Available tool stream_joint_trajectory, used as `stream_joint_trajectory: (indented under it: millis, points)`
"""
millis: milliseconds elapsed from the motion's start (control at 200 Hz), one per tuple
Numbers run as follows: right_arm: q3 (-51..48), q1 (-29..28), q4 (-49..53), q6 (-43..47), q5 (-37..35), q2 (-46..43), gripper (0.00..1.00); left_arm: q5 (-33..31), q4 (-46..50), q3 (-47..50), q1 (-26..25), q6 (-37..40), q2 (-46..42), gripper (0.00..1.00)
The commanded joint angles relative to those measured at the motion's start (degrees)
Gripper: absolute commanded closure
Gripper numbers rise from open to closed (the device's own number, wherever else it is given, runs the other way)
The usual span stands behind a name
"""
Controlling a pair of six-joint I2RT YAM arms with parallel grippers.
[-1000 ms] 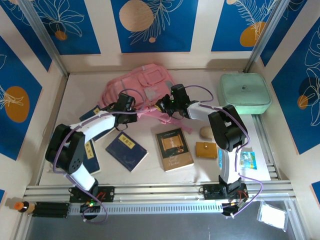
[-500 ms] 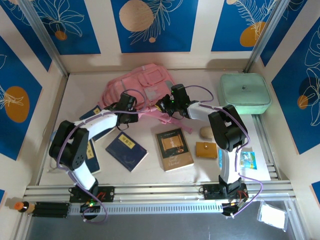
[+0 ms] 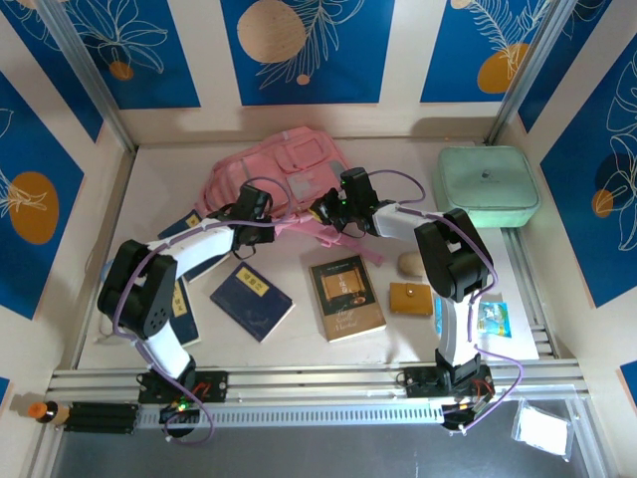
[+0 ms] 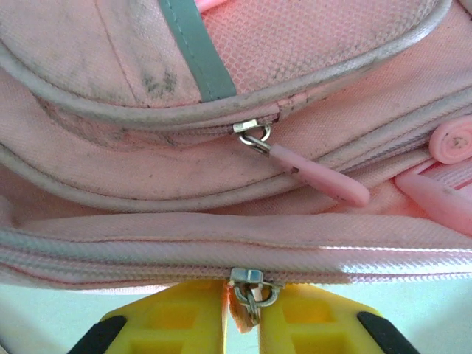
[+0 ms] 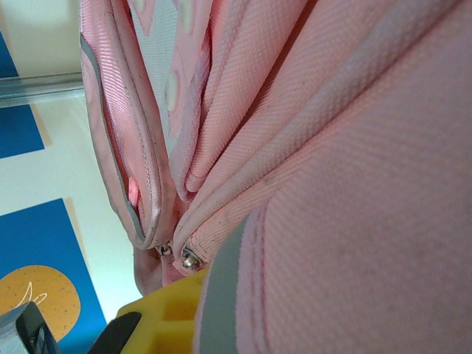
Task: Pack the student bag
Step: Unzip the student bag at the top-center of the table.
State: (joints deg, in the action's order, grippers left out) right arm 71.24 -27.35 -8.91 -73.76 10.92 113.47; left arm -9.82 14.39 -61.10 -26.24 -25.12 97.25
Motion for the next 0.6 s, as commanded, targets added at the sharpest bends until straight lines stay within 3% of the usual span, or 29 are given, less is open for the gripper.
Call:
stream_joint_trajectory:
  millis: [0, 235, 595]
  points:
    - [1.71, 0.46, -0.47, 0.95, 2.00, -1.49, 0.94, -3.27, -1.47, 0.95, 0.58, 1.22, -2.50, 0.81]
    - [2.06, 0.37, -0.44, 0.67, 2.32, -1.07, 0.94, -2.92, -2.92, 1.91, 0.58, 2.49, -2.39, 0.79]
    - [1.18, 0.85, -0.18, 1.05, 2.00, -1.47, 0.94, -4.08, -2.38, 0.63, 0.58, 5.20, -0.78, 0.97]
